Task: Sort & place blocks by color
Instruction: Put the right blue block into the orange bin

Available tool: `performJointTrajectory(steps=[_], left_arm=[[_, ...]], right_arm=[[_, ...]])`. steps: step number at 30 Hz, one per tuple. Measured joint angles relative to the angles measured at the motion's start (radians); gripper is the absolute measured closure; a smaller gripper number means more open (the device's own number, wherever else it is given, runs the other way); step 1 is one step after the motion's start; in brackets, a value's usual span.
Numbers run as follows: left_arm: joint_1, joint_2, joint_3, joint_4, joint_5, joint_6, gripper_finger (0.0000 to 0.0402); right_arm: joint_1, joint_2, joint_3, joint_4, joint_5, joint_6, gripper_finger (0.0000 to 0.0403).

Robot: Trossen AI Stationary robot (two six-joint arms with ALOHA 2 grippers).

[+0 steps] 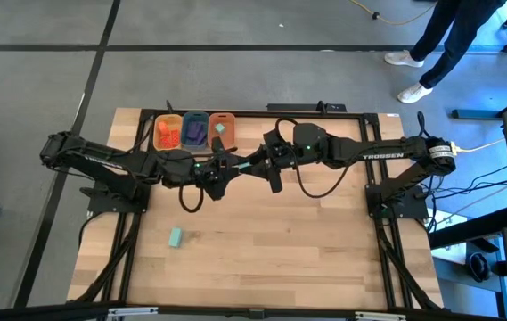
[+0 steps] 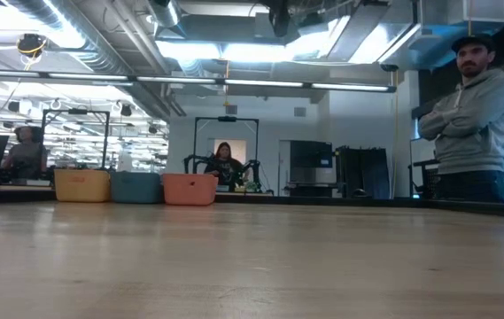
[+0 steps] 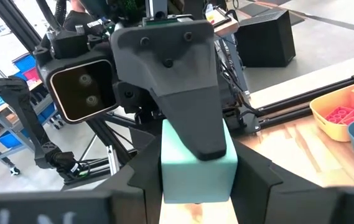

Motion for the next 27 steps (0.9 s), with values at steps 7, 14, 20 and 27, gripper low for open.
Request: performJointTrajectory(steps=[7,14,20,27], left_arm=[[0.0,0.0,0.0,0.001,0.006,0.007,0.0278],[0.0,0.0,0.0,0.0,0.004,0.006,0.0278],[0.0,0.0,0.0,0.0,-0.001,0.006,0.0278],[0.0,-0.019,0.0,-0.03,-0.057,-0.051,0.0279]], right_arm=[[0.0,0.001,0.0,-0.007,-0.005,0.024,0.0184],[0.0,0.001,0.0,-0.004,-0.004,0.047,0.0081],[-0.008,-0.008,0.0,-0.021,-0.006,0.047,0.0062],[-0.055,-0.15,0.0,-0.301,0.039,-0.053,0.006]])
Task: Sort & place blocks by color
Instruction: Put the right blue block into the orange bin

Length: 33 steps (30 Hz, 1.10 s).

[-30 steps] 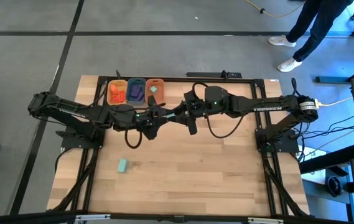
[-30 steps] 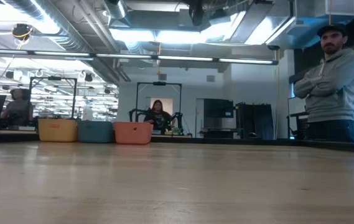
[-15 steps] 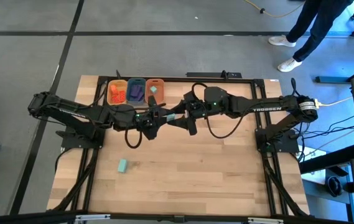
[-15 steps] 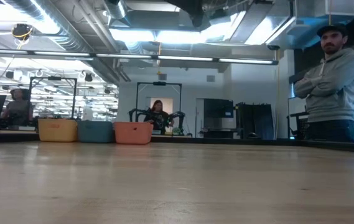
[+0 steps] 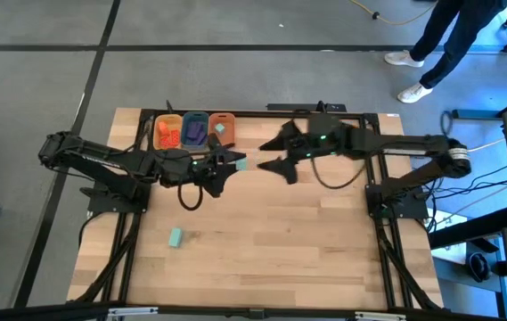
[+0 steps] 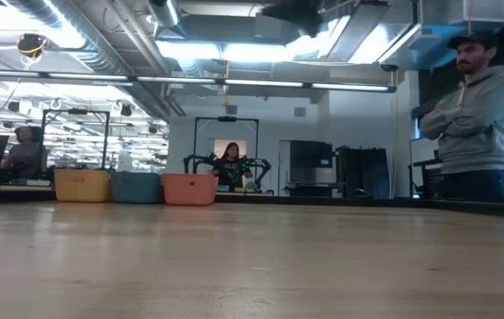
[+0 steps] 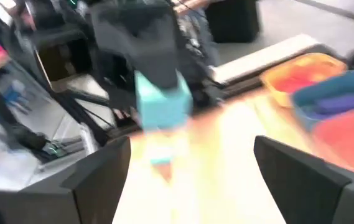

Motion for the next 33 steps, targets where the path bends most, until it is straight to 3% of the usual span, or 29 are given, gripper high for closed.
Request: performJointTrajectory(steps=[7,12,19,27,33], left_arm=[[0.0,-0.071,0.0,-0.069,-0.021,-0.179,0.0279],[0.008,-0.166,-0.001,-0.132,0.0,-0.454,0.0279],[0.121,-0.303,-0.066,-0.152,0.26,-0.844,0.0279],[0.26,-0.392,-0.167,-0.083,0.615,-1.171,0.0279],[0.273,-0.402,-0.259,0.086,0.632,-1.255,0.0279]], right_arm=[[-0.013,-0.23,-0.101,-0.142,0.124,-0.029,0.006],[-0.007,-0.432,-0.272,-0.109,0.204,0.039,0.006],[0.025,-0.629,-0.438,0.043,0.307,0.042,0.006],[0.028,-0.662,-0.453,0.058,0.287,-0.133,0.006],[0.028,-0.653,-0.453,0.057,0.255,-0.241,0.006]])
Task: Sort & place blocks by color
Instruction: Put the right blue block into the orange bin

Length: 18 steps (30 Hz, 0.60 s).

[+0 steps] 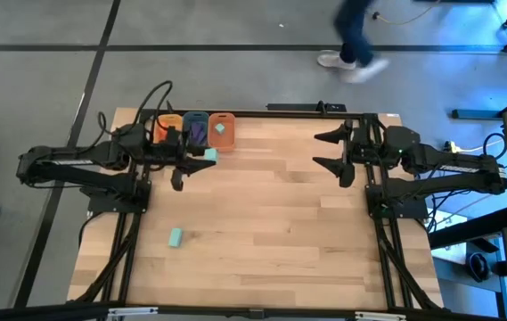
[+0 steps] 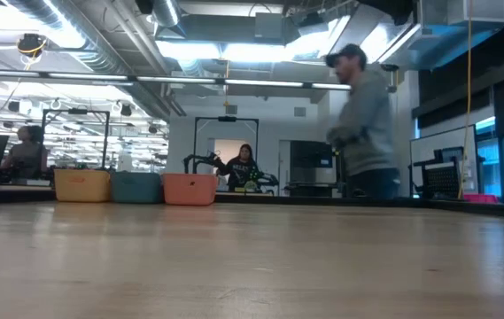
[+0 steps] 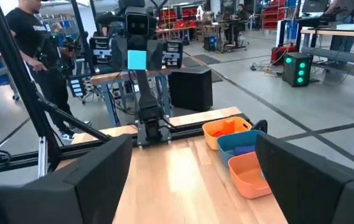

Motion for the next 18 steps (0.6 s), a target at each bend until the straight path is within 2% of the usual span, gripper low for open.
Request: performJointTrajectory(steps=[7,12,15,18], left_arm=[[0.0,0.001,-0.014,0.019,-0.022,-0.021,0.0279],[0.006,0.005,-0.014,0.014,-0.105,-0.056,0.0279],[0.043,0.048,-0.012,0.005,-0.151,-0.102,0.0279],[0.115,0.127,0.038,-0.062,-0.152,-0.122,0.0279]], right_arm=[[0.0,0.0,0.0,-0.003,0.0,-0.002,0.006],[0.0,0.0,0.0,-0.003,0.001,-0.002,0.006],[0.0,0.0,0.0,-0.004,0.001,0.003,0.006],[0.0,0.0,0.0,-0.004,0.001,0.003,0.006]])
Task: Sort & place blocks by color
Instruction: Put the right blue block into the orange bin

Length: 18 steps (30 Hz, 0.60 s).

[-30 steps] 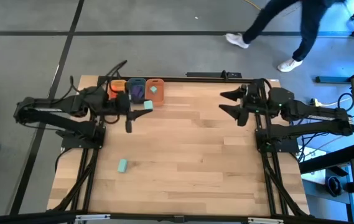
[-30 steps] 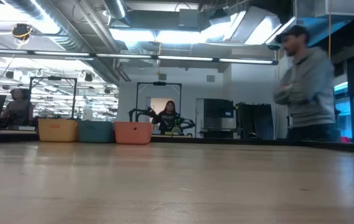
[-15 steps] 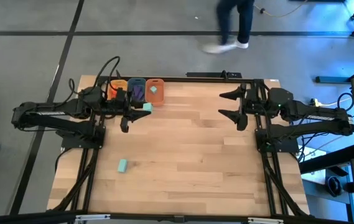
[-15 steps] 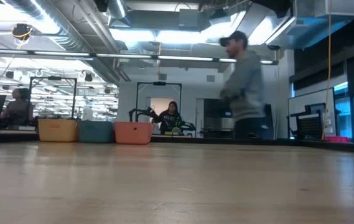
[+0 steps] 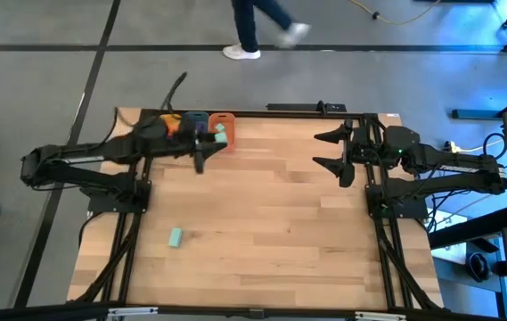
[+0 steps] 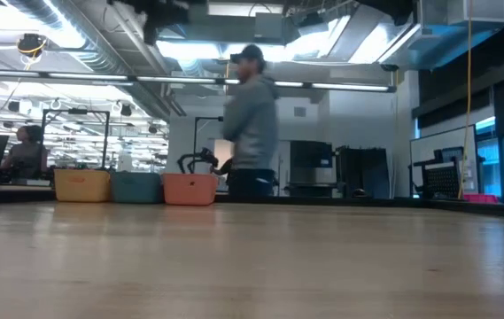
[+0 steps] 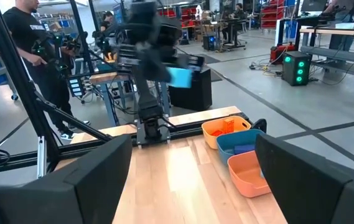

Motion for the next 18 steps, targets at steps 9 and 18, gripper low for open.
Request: performJointTrajectory(steps=[9,18], left_arm=[[0.377,0.358,0.281,-0.41,0.168,0.158,0.0279],[0.574,0.714,0.385,-0.578,0.329,0.245,0.0279]], right_arm=[[0.0,0.0,0.0,-0.01,0.041,0.003,0.006],[0.0,0.001,0.0,-0.037,0.141,0.077,0.0059]])
